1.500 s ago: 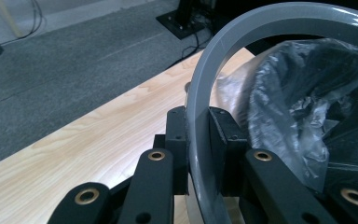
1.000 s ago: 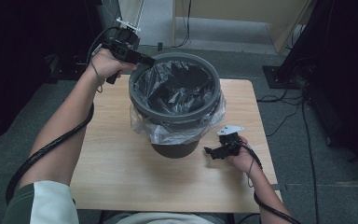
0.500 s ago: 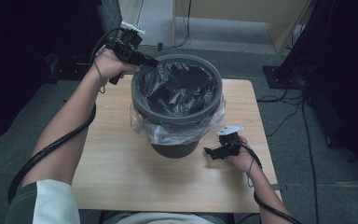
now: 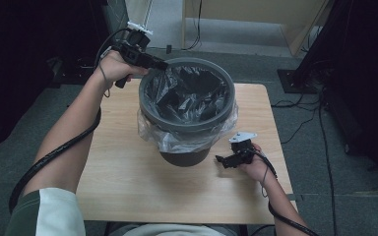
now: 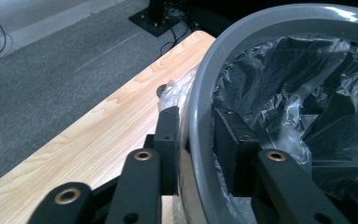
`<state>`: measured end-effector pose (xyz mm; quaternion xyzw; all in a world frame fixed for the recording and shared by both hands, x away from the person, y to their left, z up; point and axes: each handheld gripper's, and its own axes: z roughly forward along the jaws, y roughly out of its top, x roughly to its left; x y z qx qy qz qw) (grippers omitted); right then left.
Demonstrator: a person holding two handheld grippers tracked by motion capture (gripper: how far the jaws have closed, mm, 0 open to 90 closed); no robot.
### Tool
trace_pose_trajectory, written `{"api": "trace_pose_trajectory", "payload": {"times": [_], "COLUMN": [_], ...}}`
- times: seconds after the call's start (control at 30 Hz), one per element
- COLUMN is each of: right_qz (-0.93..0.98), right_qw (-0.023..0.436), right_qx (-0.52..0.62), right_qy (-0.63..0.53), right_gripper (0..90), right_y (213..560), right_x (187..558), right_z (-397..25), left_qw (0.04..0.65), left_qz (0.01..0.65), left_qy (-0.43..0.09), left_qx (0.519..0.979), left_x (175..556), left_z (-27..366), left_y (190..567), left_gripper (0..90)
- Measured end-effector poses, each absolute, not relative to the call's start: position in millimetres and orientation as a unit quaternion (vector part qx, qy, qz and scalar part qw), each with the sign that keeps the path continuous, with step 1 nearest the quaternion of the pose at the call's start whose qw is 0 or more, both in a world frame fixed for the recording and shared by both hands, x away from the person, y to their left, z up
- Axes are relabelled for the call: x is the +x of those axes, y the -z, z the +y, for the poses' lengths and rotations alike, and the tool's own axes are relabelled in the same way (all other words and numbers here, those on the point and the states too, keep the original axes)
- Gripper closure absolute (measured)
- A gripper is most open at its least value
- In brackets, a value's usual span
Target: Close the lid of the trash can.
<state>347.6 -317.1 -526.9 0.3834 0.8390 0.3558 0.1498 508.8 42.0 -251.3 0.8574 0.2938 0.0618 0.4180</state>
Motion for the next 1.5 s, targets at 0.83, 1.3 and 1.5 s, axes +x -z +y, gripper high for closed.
{"api": "trace_pose_trajectory", "payload": {"times": [0.83, 1.3, 1.5], "right_qz": [0.840, 0.840, 0.840], "right_qw": [0.150, 0.150, 0.150], "right_qx": [0.383, 0.383, 0.383], "right_qy": [-0.355, -0.355, -0.355], "right_gripper": [0.0, 0.0, 0.0], "right_y": [527, 527, 527], "right_x": [348, 348, 348], "right_z": [-317, -317, -317], "left_qw": [0.437, 0.441, 0.434], "left_qz": [0.294, 0.290, 0.285], "left_qy": [-0.055, -0.064, -0.068], "left_qx": [0.849, 0.847, 0.852], "left_x": [496, 480, 473], "left_z": [66, 87, 91], "left_y": [244, 239, 242], "left_gripper": [42.5, 40.3, 39.4]}}
